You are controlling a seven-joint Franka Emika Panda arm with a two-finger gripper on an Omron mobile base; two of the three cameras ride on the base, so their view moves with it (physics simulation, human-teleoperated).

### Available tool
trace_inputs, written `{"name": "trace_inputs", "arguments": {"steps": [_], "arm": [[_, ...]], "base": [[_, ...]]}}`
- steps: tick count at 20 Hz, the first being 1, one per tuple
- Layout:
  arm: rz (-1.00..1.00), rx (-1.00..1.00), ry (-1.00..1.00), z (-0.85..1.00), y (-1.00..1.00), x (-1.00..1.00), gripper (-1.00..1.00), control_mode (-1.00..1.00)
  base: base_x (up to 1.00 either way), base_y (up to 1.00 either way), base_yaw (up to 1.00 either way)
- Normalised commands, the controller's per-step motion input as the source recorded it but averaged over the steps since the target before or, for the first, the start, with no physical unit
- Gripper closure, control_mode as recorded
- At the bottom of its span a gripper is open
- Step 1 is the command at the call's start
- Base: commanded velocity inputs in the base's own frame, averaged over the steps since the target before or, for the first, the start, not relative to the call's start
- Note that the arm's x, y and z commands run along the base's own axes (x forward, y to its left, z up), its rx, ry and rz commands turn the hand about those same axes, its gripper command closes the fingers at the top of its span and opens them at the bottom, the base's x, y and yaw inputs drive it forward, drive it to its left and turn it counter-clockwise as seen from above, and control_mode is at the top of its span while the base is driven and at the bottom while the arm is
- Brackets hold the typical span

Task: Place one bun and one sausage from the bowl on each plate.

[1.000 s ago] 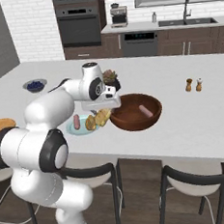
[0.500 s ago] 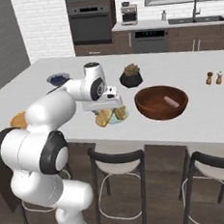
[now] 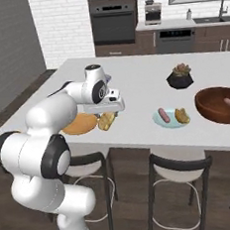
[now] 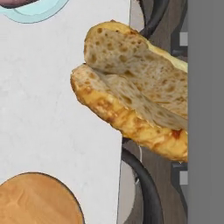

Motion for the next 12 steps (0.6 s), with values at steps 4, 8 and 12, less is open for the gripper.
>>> {"name": "trace_inputs", "arguments": {"steps": [4,8,12], "arm": [[0.0,0.0,0.0,0.0,0.0,0.0,1.0,1.0],[0.0,0.0,0.0,0.0,0.0,0.0,1.0,1.0],[0.0,0.0,0.0,0.0,0.0,0.0,1.0,1.0]], "base": [[0.08,0.98,0.0],[0.28,0.33,0.0],[0.37,0.0,0.02]]}}
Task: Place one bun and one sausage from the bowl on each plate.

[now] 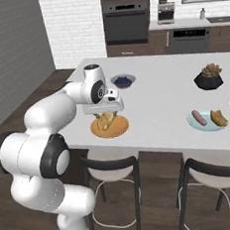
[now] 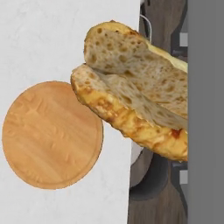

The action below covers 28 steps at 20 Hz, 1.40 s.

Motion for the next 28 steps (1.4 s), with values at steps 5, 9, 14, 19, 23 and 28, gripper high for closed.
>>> {"name": "trace_inputs", "arguments": {"steps": [5,9,14,19,23,28], "arm": [[0.0,0.0,0.0,0.0,0.0,0.0,1.0,1.0],[0.0,0.0,0.0,0.0,0.0,0.0,1.0,1.0],[0.0,0.0,0.0,0.0,0.0,0.0,1.0,1.0],[0.04,0.02,0.0,-0.21,-0.11,0.53,1.0,-1.0],[0.09,0.0,0.0,-0.87,-0.04,0.24,1.0,-1.0],[0.09,0.0,0.0,-0.81,0.0,0.23,1.0,-1.0]], "base": [[0.49,0.0,0.0],[0.44,-0.01,0.01],[0.36,-0.07,0.02],[0.0,0.0,0.0],[0.0,0.0,0.0],[0.0,0.0,0.0]]}}
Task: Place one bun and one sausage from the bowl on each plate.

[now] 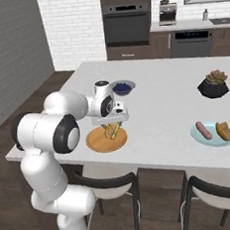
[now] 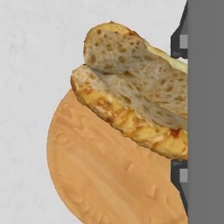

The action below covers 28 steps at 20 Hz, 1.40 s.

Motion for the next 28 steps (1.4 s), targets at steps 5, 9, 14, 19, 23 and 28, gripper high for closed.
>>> {"name": "trace_inputs", "arguments": {"steps": [5,9,14,19,23,28], "arm": [[0.04,0.0,0.0,-0.26,0.0,0.33,1.0,-1.0],[0.02,0.0,0.0,-0.29,0.0,0.07,1.0,-1.0],[0.0,0.0,0.0,-0.31,0.0,0.01,1.0,-1.0],[0.0,0.0,-0.01,0.0,0.0,0.01,1.0,-1.0],[0.0,0.0,0.0,0.0,0.0,0.0,1.0,-1.0],[0.0,0.0,0.0,0.0,0.0,0.0,-1.0,-1.0]], "base": [[0.0,0.0,0.0],[0.0,0.0,0.0],[0.0,0.0,0.0],[0.0,0.0,0.0],[0.0,0.0,0.0],[0.0,0.0,0.0]]}}
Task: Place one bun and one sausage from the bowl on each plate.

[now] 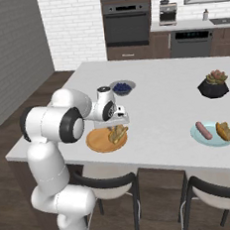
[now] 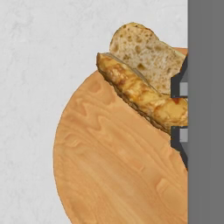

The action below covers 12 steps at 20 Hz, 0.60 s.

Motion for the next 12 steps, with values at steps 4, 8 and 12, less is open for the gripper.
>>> {"name": "trace_inputs", "arguments": {"steps": [4,8,12], "arm": [[0.0,0.0,0.0,0.0,0.0,0.0,-1.0,-1.0],[0.0,0.0,-0.03,0.02,-0.01,-0.08,-1.0,-1.0],[-0.02,0.0,-0.02,0.73,-0.04,-0.41,-1.0,-1.0]], "base": [[0.0,0.0,0.0],[0.0,0.0,0.0],[0.0,0.0,0.0]]}}
